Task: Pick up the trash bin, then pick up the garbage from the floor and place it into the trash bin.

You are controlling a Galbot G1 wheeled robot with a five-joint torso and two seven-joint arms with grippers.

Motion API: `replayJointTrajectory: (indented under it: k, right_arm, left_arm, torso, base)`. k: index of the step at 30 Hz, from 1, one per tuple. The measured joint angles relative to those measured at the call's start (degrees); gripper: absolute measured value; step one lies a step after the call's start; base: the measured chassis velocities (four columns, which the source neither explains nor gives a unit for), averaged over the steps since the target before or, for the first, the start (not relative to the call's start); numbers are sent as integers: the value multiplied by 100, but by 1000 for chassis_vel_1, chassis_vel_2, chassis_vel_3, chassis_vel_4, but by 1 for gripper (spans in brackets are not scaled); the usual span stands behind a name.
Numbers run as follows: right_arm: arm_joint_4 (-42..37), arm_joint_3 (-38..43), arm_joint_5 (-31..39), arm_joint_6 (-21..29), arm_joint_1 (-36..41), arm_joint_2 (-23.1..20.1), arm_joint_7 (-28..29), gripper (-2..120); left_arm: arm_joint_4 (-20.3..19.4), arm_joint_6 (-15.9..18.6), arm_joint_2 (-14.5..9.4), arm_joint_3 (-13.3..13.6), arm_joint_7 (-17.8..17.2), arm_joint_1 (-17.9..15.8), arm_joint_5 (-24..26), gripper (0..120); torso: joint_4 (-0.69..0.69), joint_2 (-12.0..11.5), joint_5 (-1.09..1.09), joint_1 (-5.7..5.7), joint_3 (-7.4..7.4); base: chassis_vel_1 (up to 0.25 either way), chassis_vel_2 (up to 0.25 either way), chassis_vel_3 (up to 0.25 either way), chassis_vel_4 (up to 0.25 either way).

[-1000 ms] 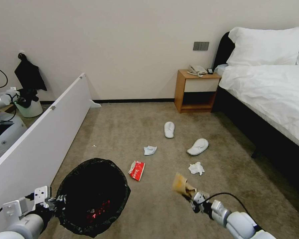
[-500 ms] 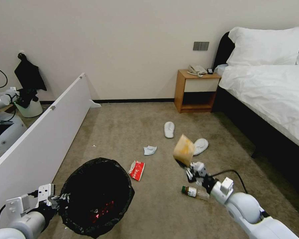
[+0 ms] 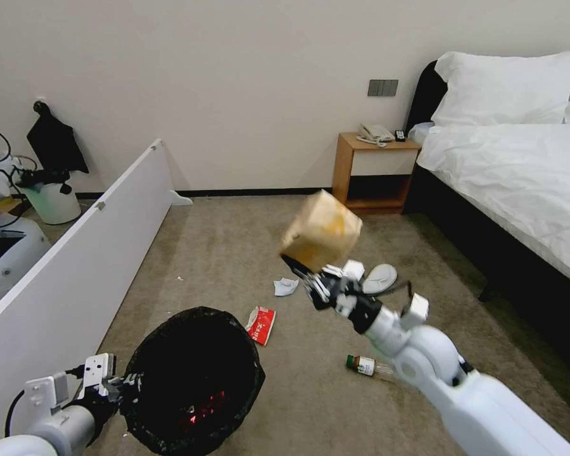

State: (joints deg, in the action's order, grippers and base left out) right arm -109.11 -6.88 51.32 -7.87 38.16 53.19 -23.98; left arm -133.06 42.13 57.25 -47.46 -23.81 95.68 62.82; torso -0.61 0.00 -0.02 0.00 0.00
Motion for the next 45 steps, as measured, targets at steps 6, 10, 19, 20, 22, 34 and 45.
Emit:
replayJointTrajectory:
  k: [6,10,19,20,22,34,45]
  right_arm:
    - [-101,-1099,561,282,-831,-27,152,0]
    - [-177,-1719,954,538,-1345,102,319,0]
    - [-638,-2794,1397,1567,-2452,74,1143,0]
    - [-769,-2917,1579,1766,-2559,60,1311,0]
    - [-867,-2987,1743,1929,-2617,61,1456,0]
    - [-1220,-3439,2249,3204,-2644,-58,2550,0]
    - [-1422,-3413,3073,4117,-2506,-174,3471,0]
  left_arm:
    - [-23,0,-18,8,-4,-26,-51,2]
    - [-50,0,-44,33,-7,2,-91,2]
    - [-54,0,-125,23,-20,-5,-107,2]
    - [-54,0,-128,23,-21,-4,-114,2]
    - [-54,0,-130,21,-23,-5,-124,2]
    - [-25,0,-97,-12,-73,-8,-301,2]
    - [-22,0,-116,-14,-75,-7,-279,2]
  torso:
    - [-2,-1,1,0,0]
    - [-1,0,1,0,0]
    - [0,0,0,0,0]
    - [-2,-1,0,0,0]
    - [-2,-1,0,0,0]
    - [-2,0,2,0,0]
    - [-1,-1,2,0,0]
  base:
    - [0,0,0,0]
    - [0,0,0,0]
    - [0,0,0,0]
    - [0,0,0,0]
    - [0,0,0,0]
    - [0,0,0,0]
    - [0,0,0,0]
